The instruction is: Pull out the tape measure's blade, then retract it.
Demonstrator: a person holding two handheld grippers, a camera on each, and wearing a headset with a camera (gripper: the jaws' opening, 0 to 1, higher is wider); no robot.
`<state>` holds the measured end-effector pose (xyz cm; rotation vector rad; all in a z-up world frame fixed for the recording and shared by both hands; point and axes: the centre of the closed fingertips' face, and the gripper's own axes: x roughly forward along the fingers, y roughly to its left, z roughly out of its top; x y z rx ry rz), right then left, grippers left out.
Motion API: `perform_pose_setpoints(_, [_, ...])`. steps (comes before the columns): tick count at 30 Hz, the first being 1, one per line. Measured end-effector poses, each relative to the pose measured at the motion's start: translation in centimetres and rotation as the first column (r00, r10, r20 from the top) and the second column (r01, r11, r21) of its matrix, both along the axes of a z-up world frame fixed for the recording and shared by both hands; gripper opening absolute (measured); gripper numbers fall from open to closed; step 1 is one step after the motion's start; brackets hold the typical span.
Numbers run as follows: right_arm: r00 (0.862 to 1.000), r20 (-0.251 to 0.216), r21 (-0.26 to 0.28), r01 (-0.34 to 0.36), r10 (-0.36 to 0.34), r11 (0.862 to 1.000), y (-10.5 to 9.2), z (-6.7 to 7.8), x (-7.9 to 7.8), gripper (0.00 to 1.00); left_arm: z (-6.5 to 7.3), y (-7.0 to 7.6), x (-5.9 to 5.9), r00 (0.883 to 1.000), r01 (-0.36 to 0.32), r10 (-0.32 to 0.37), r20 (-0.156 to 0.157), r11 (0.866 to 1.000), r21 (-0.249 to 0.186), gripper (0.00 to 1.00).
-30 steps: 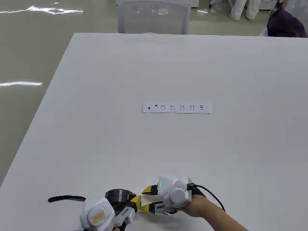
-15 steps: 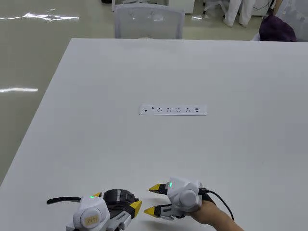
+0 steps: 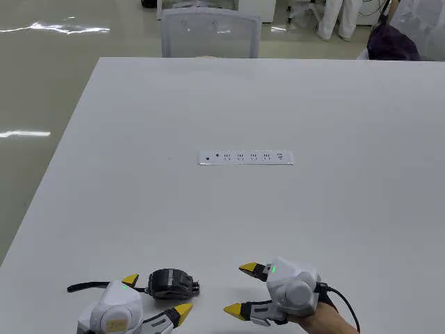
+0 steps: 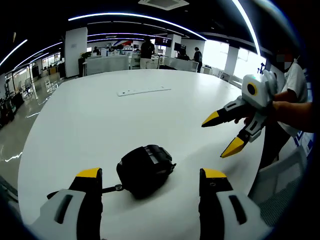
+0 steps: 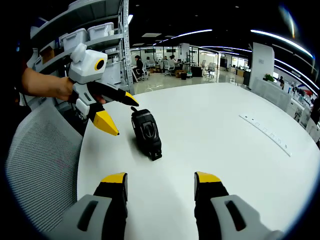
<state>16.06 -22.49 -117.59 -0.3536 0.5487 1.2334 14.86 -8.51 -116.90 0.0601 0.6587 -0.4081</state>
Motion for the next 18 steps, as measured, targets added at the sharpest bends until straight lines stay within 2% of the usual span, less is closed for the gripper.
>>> perform_pose_setpoints(6, [0.999,0.001,0.010,0.055,-0.055,0.998,-1.6,0.7,-0.9,0.60,0.2,0.8,-1.2,0.998,0.062,-0.062,-0.001,0.998,0.021,0.81])
perform_pose_setpoints(12, [0.994,-0.006,0.015,0.108,-0.108,0.994,-3.1,1.6,-1.7,0.66,0.9,2.6,-2.3,0.997,0.072,-0.072,-0.001,0.997,0.033,0.82])
perform_pose_setpoints(18, [0.987,-0.013,0.031,0.160,-0.160,0.987,-4.6,2.5,-2.2,0.73,1.7,3.4,-3.0,0.994,0.108,-0.109,0.006,0.992,0.058,0.87])
